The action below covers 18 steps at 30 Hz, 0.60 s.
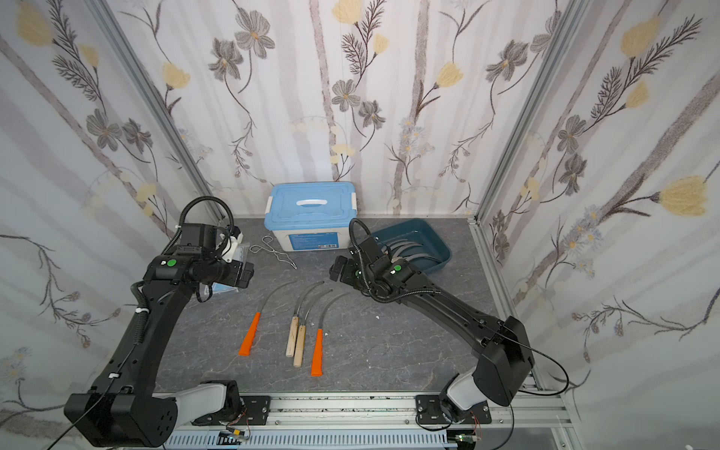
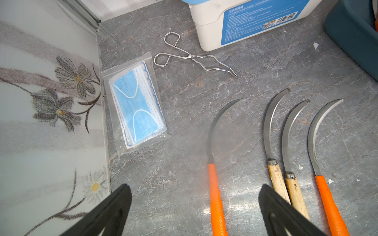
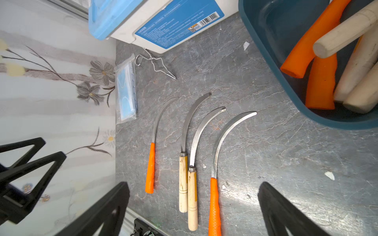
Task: Put small sickles into storage boxes
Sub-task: Pick up the sickle at the center of the board.
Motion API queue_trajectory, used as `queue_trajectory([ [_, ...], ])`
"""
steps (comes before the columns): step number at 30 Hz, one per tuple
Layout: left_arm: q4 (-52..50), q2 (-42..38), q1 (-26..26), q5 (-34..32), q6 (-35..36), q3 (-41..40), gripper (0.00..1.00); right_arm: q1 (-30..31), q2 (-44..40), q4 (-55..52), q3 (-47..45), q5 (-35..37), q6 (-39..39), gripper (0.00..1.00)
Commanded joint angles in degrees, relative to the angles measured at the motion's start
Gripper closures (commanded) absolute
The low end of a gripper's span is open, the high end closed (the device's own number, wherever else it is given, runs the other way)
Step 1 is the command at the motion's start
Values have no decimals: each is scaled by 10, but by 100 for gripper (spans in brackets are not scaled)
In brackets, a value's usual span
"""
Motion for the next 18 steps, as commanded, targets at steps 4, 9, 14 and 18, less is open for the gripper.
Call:
queue_trajectory([
  [4, 6, -5, 0, -5, -6, -7, 0, -9, 13, 45, -6, -45, 14, 0],
  [9, 4, -16, 9, -4, -27, -41, 0, 2, 51, 10, 43, -55, -21, 9],
  [14, -7, -31, 37, 6, -55, -64, 0, 16, 119, -63, 122, -61, -75, 19],
  [18, -26, -38, 62, 16, -66, -69, 0, 15, 170, -80, 149, -115, -99, 32],
])
